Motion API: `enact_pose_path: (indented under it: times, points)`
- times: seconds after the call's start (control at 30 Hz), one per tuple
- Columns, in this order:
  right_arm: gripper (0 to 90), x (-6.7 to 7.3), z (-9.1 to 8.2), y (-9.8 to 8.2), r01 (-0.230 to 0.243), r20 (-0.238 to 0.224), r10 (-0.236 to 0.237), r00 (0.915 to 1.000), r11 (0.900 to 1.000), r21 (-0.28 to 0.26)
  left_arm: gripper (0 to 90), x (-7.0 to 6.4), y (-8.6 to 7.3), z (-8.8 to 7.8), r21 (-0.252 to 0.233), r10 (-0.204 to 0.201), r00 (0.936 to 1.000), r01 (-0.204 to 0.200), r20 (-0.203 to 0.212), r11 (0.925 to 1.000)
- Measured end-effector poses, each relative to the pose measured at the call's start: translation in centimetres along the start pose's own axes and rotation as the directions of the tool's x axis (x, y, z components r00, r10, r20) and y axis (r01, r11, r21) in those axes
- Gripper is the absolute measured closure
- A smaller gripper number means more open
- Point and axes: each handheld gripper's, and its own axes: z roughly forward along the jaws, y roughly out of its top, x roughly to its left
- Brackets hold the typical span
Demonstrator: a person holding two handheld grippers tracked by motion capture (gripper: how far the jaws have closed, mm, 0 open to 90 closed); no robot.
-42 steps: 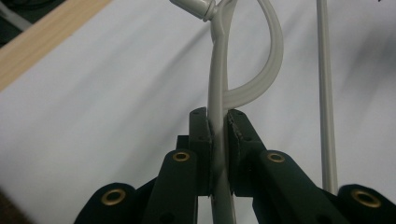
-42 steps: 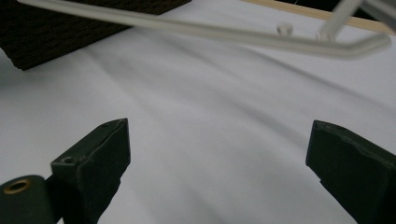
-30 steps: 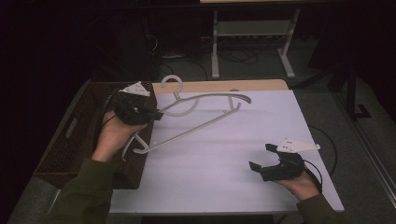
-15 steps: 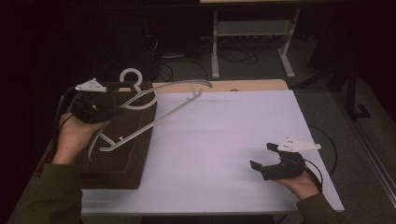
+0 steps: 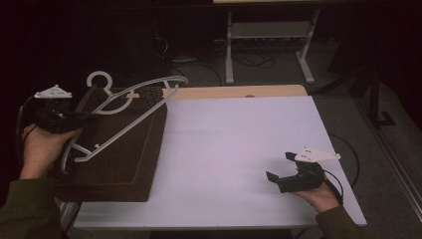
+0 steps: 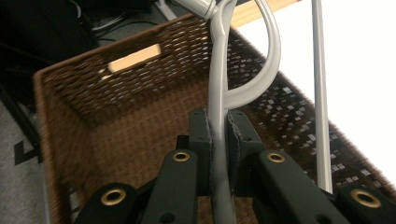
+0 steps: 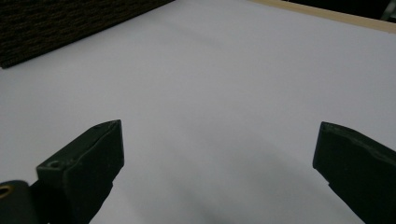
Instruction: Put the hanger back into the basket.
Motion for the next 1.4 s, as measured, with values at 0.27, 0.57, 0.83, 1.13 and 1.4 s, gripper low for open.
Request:
enact_pose_path:
  times: [0.27,0.57,0.83,1.13,1.4]
  points:
    - [1.6,0.0,0.0,0.0,0.001,0.002,-0.001,1.0000,1.000,-0.001,82.3,2.7,-1.6,-0.6,0.013,-0.016,0.9987,0.017,-0.048,0.9998]
    - [1.6,0.0,0.0,0.0,0.002,0.005,-0.002,1.0000,1.000,0.002,82.3,4.5,-3.1,-0.4,0.043,-0.022,0.9952,0.026,-0.095,0.9988]
    - [1.6,0.0,0.1,0.0,0.003,0.003,-0.003,1.0000,1.000,0.002,82.3,5.5,-4.2,-0.3,0.081,-0.032,0.9917,0.042,-0.125,0.9958]
    - [1.6,-0.1,0.1,0.0,-0.002,0.000,0.002,1.0000,1.000,0.005,82.2,5.2,-4.6,1.6,0.161,-0.005,0.9927,0.024,-0.120,0.9867]
    - [1.6,-0.1,0.0,0.0,0.000,-0.002,0.000,1.0000,1.000,0.002,59.4,5.1,-5.0,2.5,0.176,-0.017,0.9945,0.035,-0.103,0.9837]
